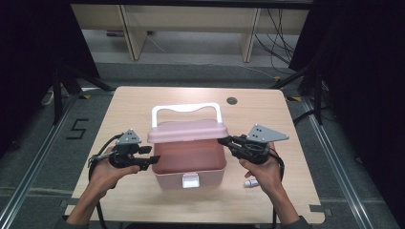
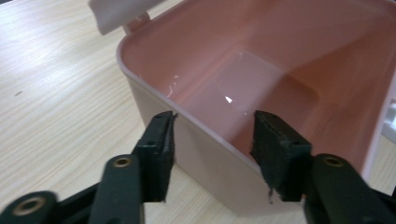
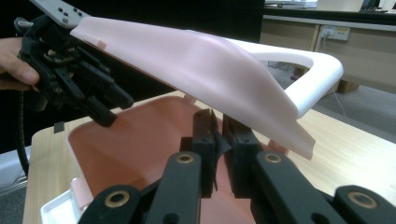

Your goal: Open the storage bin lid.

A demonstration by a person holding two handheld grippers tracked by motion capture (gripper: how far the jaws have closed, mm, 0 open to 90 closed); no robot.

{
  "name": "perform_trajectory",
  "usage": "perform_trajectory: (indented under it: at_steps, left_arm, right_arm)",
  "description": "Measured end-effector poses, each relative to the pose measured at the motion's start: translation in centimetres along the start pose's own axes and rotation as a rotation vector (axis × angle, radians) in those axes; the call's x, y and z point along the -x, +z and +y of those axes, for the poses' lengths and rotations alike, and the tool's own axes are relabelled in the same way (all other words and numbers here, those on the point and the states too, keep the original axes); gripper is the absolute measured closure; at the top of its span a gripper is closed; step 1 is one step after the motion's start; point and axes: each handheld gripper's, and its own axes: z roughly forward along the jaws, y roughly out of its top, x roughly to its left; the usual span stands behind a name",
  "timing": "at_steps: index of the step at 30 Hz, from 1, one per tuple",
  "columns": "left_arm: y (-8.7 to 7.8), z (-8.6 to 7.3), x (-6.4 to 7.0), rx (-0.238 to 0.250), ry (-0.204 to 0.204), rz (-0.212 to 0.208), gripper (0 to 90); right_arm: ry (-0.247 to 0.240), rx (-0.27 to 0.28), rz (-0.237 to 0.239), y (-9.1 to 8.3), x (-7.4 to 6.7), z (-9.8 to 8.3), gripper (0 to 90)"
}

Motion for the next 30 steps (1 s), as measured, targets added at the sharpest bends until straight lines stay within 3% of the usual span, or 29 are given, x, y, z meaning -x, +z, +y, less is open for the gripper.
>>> perform_trajectory:
  at_steps: [4,15,16,20,29,30]
  left_arm:
    - [0.1,-0.1,0.1,0.007,-0.008,0.009,48.9]
    - [0.2,-0.3,0.1,0.028,-0.014,0.014,52.7]
    - [0.1,-0.3,0.0,0.024,-0.012,0.007,53.2]
    - [0.1,-0.3,0.0,0.024,-0.008,0.005,55.6]
    - [0.1,-0.3,0.2,0.024,-0.014,0.008,58.1]
    - [0.0,-0.4,0.2,0.023,-0.015,0.006,58.1]
  right_arm:
    - [0.036,-0.008,0.008,0.1,0.1,0.2,84.2]
    - [0.010,-0.007,0.010,0.7,1.2,1.5,84.3]
    - [0.006,-0.010,-0.006,0.6,1.3,1.7,84.3]
    - [0.054,-0.002,0.007,0.9,2.1,1.8,84.2]
    - [0.074,-0.011,-0.012,1.5,3.9,1.7,84.8]
    - [0.098,-0.021,-0.011,1.6,3.9,1.7,84.9]
